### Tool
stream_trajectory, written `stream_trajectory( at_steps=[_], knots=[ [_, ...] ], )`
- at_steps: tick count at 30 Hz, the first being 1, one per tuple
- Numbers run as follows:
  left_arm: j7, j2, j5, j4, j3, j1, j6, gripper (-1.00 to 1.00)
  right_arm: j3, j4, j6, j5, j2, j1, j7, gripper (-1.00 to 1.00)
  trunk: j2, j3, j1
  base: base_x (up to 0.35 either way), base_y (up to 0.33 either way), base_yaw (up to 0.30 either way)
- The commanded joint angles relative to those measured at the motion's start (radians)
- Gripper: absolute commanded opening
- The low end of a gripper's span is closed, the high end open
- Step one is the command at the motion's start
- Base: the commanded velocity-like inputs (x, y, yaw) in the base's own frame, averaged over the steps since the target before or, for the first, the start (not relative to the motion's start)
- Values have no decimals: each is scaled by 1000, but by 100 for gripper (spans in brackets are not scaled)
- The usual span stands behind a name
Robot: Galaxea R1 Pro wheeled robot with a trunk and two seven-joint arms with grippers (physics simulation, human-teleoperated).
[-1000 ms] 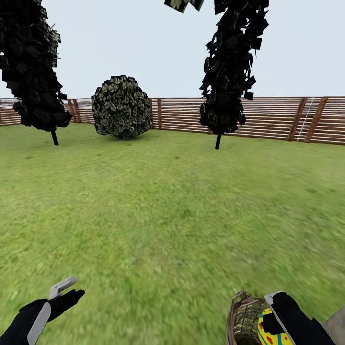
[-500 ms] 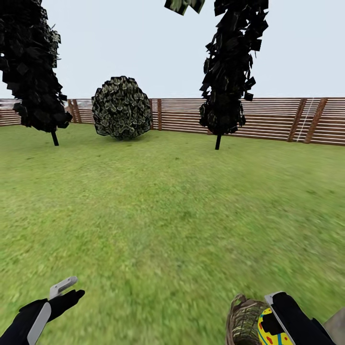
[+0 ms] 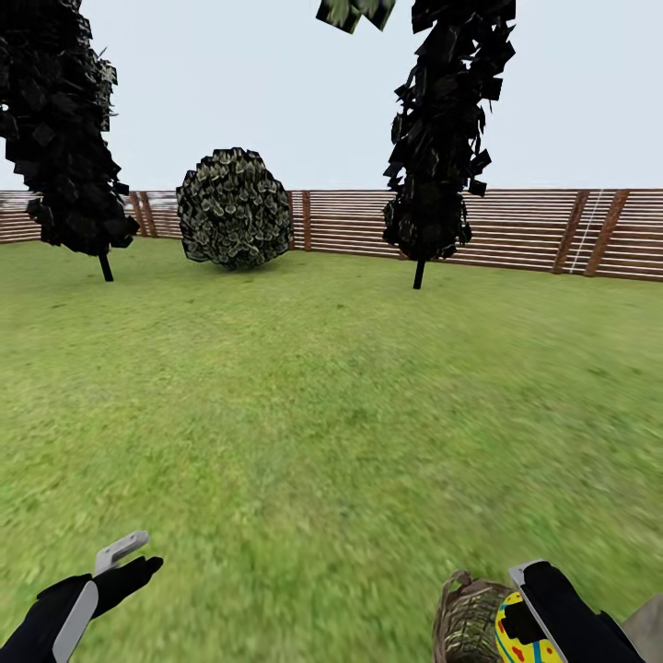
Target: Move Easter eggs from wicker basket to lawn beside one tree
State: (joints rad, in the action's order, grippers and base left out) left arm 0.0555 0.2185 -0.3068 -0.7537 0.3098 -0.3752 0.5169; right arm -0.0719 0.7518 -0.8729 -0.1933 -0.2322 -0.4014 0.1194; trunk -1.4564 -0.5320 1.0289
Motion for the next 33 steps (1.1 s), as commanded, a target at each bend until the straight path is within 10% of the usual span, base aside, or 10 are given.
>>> stream_trajectory(
  at_steps=[1,33],
  knots=[
    [3,0,-1,-1,4,-1,5,100,-3,1,-5,-11,-1,-1,9,-100,-1,-1,0,0,0,0],
    [6,2,0,0,5,-1,6,100,-3,1,-5,-11,0,-1,9,-100,-1,-1,0,63,295,0]
  ],
)
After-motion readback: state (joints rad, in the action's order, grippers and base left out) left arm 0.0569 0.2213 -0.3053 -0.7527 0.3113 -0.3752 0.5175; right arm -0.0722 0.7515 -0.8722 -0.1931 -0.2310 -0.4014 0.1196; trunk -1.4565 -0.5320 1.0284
